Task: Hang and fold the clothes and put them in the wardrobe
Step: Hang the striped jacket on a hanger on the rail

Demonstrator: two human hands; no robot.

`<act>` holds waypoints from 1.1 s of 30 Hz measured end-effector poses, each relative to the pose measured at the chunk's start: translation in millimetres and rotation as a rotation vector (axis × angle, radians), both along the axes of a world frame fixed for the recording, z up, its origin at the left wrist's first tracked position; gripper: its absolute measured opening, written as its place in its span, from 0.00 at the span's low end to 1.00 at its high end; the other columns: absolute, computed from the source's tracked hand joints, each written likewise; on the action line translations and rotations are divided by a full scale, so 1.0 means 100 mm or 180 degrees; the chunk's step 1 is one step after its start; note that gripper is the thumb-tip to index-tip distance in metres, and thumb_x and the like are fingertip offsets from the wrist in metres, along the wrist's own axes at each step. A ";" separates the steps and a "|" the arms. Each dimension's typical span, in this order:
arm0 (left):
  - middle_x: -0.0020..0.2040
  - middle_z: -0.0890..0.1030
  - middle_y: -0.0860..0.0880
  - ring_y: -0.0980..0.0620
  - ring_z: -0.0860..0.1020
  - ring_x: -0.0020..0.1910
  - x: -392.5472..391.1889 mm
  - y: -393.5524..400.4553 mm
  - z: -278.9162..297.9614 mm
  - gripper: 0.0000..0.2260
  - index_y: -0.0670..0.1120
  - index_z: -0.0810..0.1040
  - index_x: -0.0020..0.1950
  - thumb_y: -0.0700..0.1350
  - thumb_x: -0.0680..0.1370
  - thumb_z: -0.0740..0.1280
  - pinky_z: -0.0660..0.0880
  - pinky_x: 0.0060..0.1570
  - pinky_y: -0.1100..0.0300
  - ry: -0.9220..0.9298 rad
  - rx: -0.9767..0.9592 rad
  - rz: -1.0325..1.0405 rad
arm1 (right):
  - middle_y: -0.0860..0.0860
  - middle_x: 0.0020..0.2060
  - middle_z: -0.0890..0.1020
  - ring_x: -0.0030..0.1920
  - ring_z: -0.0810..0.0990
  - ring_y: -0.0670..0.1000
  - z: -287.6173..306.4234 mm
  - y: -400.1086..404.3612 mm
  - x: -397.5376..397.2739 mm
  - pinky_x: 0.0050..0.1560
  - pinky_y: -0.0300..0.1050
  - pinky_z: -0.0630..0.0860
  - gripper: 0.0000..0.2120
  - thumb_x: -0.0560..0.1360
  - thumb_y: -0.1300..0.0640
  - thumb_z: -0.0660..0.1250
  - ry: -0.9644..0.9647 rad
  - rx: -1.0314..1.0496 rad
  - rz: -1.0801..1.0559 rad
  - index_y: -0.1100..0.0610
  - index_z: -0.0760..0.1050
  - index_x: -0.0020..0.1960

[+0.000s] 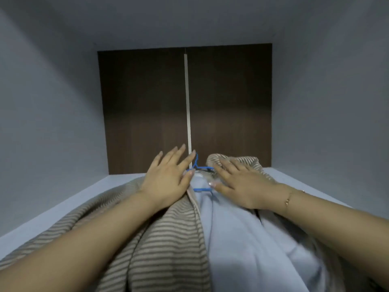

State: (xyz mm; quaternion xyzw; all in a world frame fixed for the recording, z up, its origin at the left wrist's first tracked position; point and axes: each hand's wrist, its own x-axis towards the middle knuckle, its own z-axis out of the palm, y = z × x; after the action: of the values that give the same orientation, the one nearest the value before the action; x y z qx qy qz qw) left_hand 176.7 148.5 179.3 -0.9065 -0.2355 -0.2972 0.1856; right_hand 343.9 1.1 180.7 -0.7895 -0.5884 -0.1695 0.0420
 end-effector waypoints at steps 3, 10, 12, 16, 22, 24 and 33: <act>0.80 0.49 0.53 0.55 0.49 0.78 -0.45 -0.51 -0.15 0.25 0.59 0.50 0.79 0.60 0.81 0.44 0.45 0.75 0.53 -0.0064 -0.0259 -0.0200 | 0.49 0.79 0.42 0.79 0.41 0.50 -0.20 -0.57 -0.49 0.77 0.51 0.41 0.33 0.80 0.35 0.42 -0.0042 0.0301 0.0016 0.48 0.40 0.80; 0.77 0.62 0.46 0.47 0.60 0.77 -1.26 -1.52 -1.10 0.26 0.53 0.62 0.77 0.57 0.80 0.48 0.55 0.73 0.43 0.0049 -0.0072 -0.0495 | 0.46 0.79 0.44 0.78 0.41 0.46 -1.03 -1.58 -1.40 0.77 0.47 0.41 0.34 0.78 0.35 0.41 0.0394 0.0557 -0.0070 0.46 0.43 0.80; 0.77 0.62 0.45 0.47 0.61 0.76 -1.34 -1.68 -1.40 0.26 0.51 0.63 0.77 0.55 0.80 0.50 0.58 0.72 0.42 0.0049 -0.0153 -0.0486 | 0.46 0.79 0.47 0.78 0.44 0.46 -1.26 -1.77 -1.54 0.78 0.46 0.42 0.33 0.78 0.36 0.41 0.0343 0.0760 -0.0197 0.47 0.46 0.80; 0.77 0.63 0.45 0.47 0.62 0.76 -1.55 -1.89 -2.02 0.24 0.50 0.66 0.75 0.53 0.81 0.51 0.59 0.72 0.42 -0.0043 -0.0539 -0.0464 | 0.46 0.77 0.57 0.78 0.53 0.46 -1.87 -2.19 -1.75 0.77 0.48 0.54 0.28 0.80 0.41 0.52 0.1085 0.1413 -0.0358 0.50 0.58 0.78; 0.77 0.62 0.47 0.50 0.58 0.77 -1.72 -2.25 -2.79 0.20 0.49 0.67 0.75 0.51 0.84 0.54 0.56 0.74 0.45 -0.0499 -0.1729 -0.0492 | 0.44 0.75 0.62 0.76 0.57 0.45 -2.66 -2.45 -1.87 0.76 0.46 0.55 0.23 0.81 0.51 0.60 0.2007 0.1720 -0.0721 0.51 0.64 0.75; 0.75 0.65 0.52 0.53 0.62 0.74 -1.68 -2.33 -2.91 0.16 0.54 0.69 0.71 0.49 0.83 0.59 0.59 0.72 0.53 -0.0969 -0.2650 -0.0634 | 0.44 0.74 0.65 0.75 0.59 0.44 -2.88 -2.47 -1.90 0.76 0.46 0.56 0.22 0.81 0.53 0.62 0.2383 0.1807 -0.0824 0.51 0.67 0.74; 0.59 0.82 0.53 0.55 0.81 0.57 -1.38 -2.20 -2.82 0.25 0.53 0.73 0.65 0.52 0.69 0.71 0.76 0.50 0.60 -0.2782 -0.6895 -0.1249 | 0.53 0.55 0.81 0.55 0.79 0.52 -3.49 -2.48 -1.31 0.49 0.48 0.74 0.20 0.81 0.43 0.56 0.6493 0.2957 -0.1944 0.56 0.77 0.59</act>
State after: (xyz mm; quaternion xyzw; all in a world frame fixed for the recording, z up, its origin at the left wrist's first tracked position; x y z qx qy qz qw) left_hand 39.1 -71.3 -102.4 -0.4335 -0.2648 -0.2509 -0.8240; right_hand 213.4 -247.4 -168.8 -0.5771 0.0523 0.3425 0.7395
